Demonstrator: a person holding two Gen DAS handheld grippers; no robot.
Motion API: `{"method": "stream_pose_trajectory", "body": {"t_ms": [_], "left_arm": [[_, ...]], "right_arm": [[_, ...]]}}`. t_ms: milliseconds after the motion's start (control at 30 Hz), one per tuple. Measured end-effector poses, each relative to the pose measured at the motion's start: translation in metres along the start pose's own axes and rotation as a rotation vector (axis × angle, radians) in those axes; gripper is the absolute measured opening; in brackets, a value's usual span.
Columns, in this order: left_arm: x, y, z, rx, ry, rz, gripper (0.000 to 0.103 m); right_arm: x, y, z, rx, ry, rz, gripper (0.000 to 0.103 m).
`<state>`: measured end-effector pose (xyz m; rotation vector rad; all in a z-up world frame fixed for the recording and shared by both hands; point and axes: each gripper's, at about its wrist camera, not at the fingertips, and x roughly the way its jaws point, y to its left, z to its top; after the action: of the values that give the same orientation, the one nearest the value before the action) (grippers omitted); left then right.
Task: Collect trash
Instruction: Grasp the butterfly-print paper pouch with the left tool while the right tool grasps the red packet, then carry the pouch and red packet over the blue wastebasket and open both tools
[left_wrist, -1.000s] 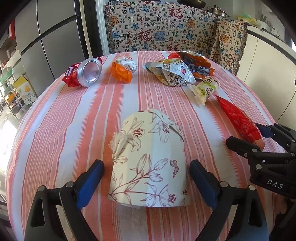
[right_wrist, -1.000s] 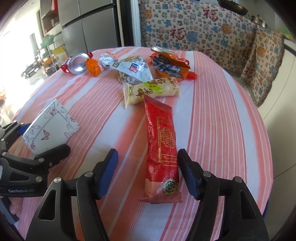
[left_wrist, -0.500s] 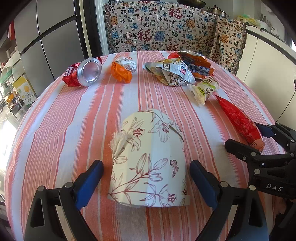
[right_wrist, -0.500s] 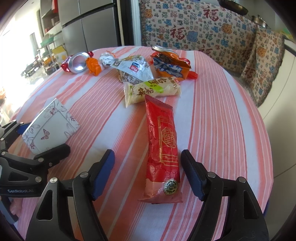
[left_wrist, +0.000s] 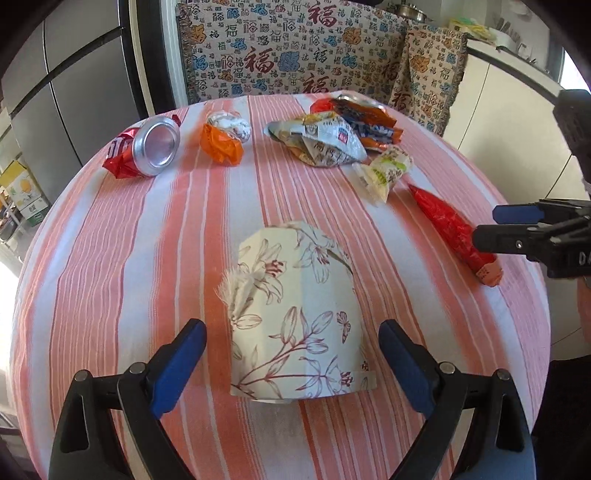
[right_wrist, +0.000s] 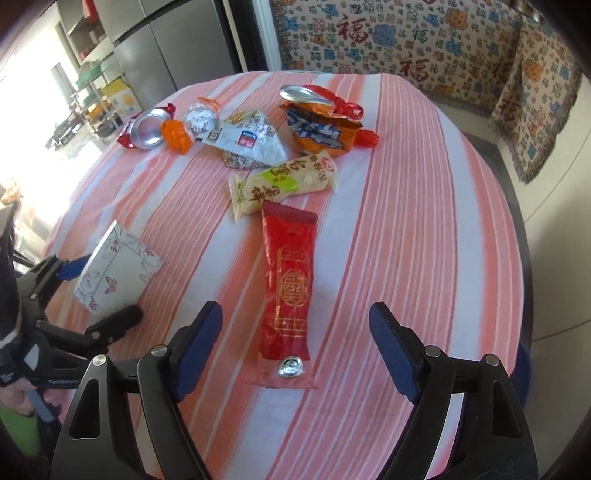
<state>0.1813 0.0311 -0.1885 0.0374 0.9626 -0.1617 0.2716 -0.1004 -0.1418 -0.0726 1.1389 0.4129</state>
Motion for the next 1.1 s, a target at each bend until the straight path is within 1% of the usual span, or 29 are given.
{"method": "stream_pose_trajectory", "body": {"t_ms": [100, 167, 200, 233, 267, 300, 333, 367, 467, 567, 700, 800, 867, 1100], "left_arm": [[-0.010, 0.005, 0.007, -0.001, -0.003, -0.052, 0.095], [-0.011, 0.004, 0.013, 0.007, 0.008, -0.079, 0.095], [-0.010, 0.002, 0.015, 0.018, 0.019, -0.077, 0.095], [-0.008, -0.001, 0.017, 0.031, 0.029, -0.061, 0.091], [-0.005, -0.003, 0.018, 0.045, 0.039, -0.035, 0.075], [-0.002, -0.003, 0.019, 0.051, 0.052, -0.013, 0.063], [-0.001, -0.002, 0.019, 0.044, 0.058, -0.014, 0.061], [-0.004, 0.000, 0.018, 0.028, 0.047, -0.024, 0.057], [-0.015, 0.001, 0.018, 0.012, 0.009, -0.044, 0.049], [-0.022, -0.012, 0.022, 0.029, -0.012, -0.062, 0.048], [-0.026, -0.036, 0.028, 0.066, -0.043, -0.043, 0.047], [-0.031, -0.056, 0.033, 0.094, -0.065, -0.044, 0.047], [-0.034, -0.072, 0.039, 0.119, -0.078, -0.044, 0.047], [-0.034, -0.116, 0.060, 0.162, -0.103, -0.087, 0.047]], "right_arm": [[0.004, 0.006, 0.014, -0.027, 0.044, 0.015, 0.073], [0.012, 0.015, 0.020, -0.054, 0.067, 0.006, 0.072], [0.018, 0.019, 0.022, -0.068, 0.083, 0.002, 0.070], [0.024, 0.022, 0.022, -0.081, 0.104, -0.006, 0.065], [0.029, 0.024, 0.022, -0.089, 0.122, -0.019, 0.058], [0.031, 0.025, 0.021, -0.091, 0.120, -0.044, 0.031], [0.029, 0.024, 0.019, -0.084, 0.107, -0.053, 0.017], [0.024, 0.021, 0.017, -0.074, 0.088, -0.041, 0.017], [0.003, 0.013, 0.008, -0.063, 0.038, -0.005, 0.014], [-0.021, -0.001, 0.000, -0.036, -0.018, 0.015, 0.012], [-0.042, -0.020, -0.009, -0.002, -0.062, 0.047, 0.012], [-0.054, -0.032, -0.017, 0.019, -0.084, 0.068, 0.012], [-0.060, -0.041, -0.022, 0.034, -0.093, 0.070, 0.012], [-0.077, -0.078, -0.038, 0.105, -0.123, 0.052, 0.012]]}}
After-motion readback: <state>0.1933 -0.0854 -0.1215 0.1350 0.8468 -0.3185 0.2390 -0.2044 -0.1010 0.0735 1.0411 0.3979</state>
